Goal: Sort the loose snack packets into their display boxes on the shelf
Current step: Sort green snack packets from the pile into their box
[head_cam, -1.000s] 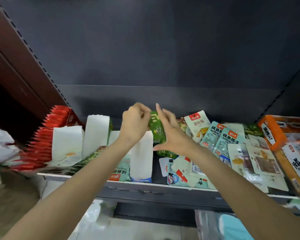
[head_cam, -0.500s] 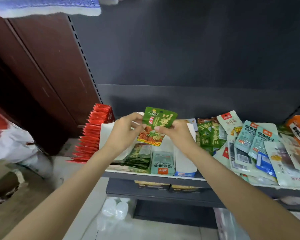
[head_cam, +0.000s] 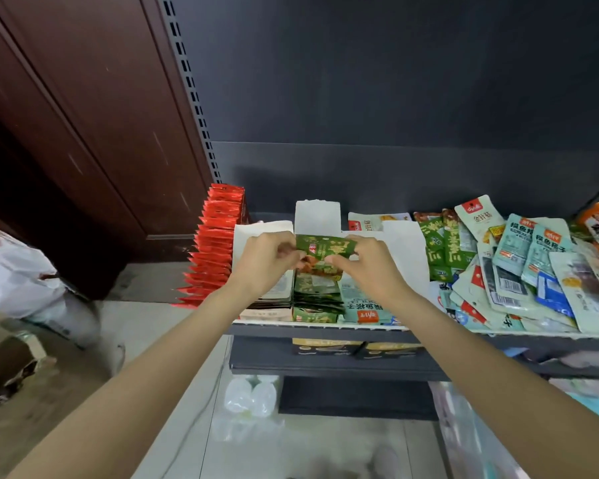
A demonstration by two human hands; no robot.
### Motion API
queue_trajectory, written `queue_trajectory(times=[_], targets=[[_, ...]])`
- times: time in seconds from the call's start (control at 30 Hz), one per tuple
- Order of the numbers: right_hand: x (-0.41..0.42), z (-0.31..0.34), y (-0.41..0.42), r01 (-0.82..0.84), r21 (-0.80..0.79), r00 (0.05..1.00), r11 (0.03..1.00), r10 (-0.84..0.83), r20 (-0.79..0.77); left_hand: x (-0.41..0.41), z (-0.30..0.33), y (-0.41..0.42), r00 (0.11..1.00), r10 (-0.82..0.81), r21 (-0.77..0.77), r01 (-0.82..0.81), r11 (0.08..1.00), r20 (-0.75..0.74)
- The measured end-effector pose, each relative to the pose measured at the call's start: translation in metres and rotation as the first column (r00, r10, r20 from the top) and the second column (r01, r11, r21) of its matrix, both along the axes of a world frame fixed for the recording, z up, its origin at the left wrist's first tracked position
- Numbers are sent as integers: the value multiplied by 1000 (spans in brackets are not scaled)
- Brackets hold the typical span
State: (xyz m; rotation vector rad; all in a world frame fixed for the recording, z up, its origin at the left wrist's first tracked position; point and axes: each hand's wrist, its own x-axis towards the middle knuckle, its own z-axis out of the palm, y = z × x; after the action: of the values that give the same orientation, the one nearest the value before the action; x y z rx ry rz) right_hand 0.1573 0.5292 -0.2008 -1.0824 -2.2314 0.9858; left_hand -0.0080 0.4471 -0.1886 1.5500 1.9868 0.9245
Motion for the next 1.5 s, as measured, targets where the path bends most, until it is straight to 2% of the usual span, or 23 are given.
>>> queue_trajectory(times=[0.13,0.2,0.27,0.4,0.57,0.7,0.8,0.9,0.97,1.07,1.2,1.27,1.4,1.5], targets=[[1,-11,3,-70,-3,991,998,70,117,1,-5,6,987,-77,-130,59,990,-139],[-2,-15,3,-129,3,977,992,127,173,0,-7,6,976,-107,-132,83,988,-190],[-1,-13,4,-149,-17,975,989,150,165,1,-5,3,967,-129,-97,110,989,-219],[11,-7,9,-167,-89,979,982,176,103,6,-5,4,927,-209,-163,165,973,-312],[44,-4,27,-62,-97,998,993,62,-2,37,3,26,962,-229,-138,209,968,-147],[84,-7,52,101,-60,995,993,-102,-20,86,12,60,964,-237,-54,231,971,-125],[119,-15,76,247,7,968,969,-247,40,131,10,96,972,-218,-18,217,976,-89],[153,-31,109,303,88,932,949,-314,180,175,1,135,977,-214,-32,213,977,-16],[175,-45,132,296,96,898,950,-311,311,202,-10,161,979,-204,-106,204,973,10],[203,-62,162,257,22,854,966,-238,463,231,-33,196,986,-164,-242,161,957,9],[224,-75,195,101,22,750,995,-91,656,251,-70,233,997,-74,-397,52,916,-38],[229,-81,204,83,-18,746,996,-50,664,256,-86,245,998,-36,-458,6,889,-57],[234,-90,211,92,-68,809,993,-35,587,262,-104,262,994,100,-540,-105,835,-39],[239,-91,213,66,-87,830,994,-7,558,265,-100,267,984,166,-546,-170,820,-56]])
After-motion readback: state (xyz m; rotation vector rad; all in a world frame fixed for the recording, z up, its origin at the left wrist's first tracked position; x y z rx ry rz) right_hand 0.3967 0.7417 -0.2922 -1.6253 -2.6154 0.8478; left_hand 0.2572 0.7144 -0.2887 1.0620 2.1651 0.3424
